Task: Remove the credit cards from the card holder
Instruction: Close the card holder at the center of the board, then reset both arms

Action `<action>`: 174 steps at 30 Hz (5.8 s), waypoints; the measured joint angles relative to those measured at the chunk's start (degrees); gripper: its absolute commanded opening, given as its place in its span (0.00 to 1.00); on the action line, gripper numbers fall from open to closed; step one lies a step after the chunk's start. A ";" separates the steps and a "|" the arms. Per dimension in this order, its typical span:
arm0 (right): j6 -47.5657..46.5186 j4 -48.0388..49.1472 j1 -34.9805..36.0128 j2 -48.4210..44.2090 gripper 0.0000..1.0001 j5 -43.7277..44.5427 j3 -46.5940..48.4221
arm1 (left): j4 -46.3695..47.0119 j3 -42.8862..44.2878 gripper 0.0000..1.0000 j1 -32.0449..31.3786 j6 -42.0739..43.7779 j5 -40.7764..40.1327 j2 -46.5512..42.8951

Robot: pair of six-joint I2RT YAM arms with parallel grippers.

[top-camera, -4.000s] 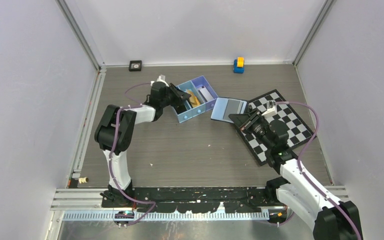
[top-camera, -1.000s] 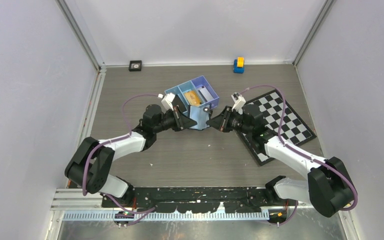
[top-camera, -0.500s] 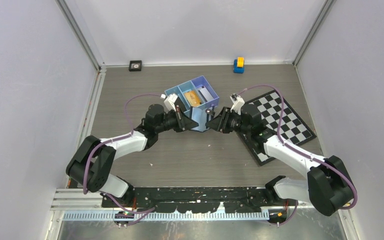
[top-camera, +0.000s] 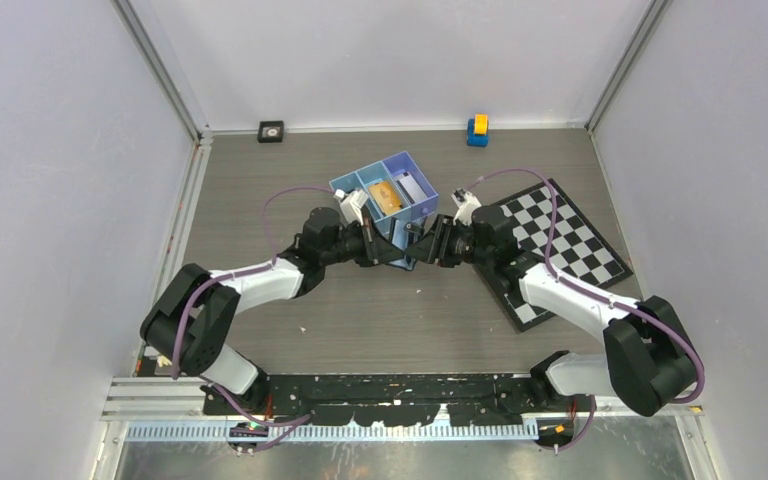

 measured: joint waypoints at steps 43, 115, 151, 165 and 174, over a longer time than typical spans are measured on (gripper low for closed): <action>-17.66 -40.37 22.14 19.61 0.27 49.77 25.31 | -30.08 7.85 0.43 -0.26 8.87 -6.56 -0.70; -38.60 20.06 -15.23 1.03 0.97 54.95 -18.71 | -17.68 -16.26 1.00 14.82 36.00 -33.75 -33.44; -30.97 40.94 -29.03 15.87 0.95 45.75 -18.45 | 11.10 -24.15 0.99 25.53 44.65 -42.62 -10.45; -30.95 40.96 -29.03 15.87 0.95 45.70 -18.45 | 23.87 -20.20 1.00 29.97 46.25 -35.26 2.45; -30.95 40.96 -29.03 15.87 0.95 45.68 -18.45 | 23.23 -19.67 1.00 29.99 46.49 -33.40 2.43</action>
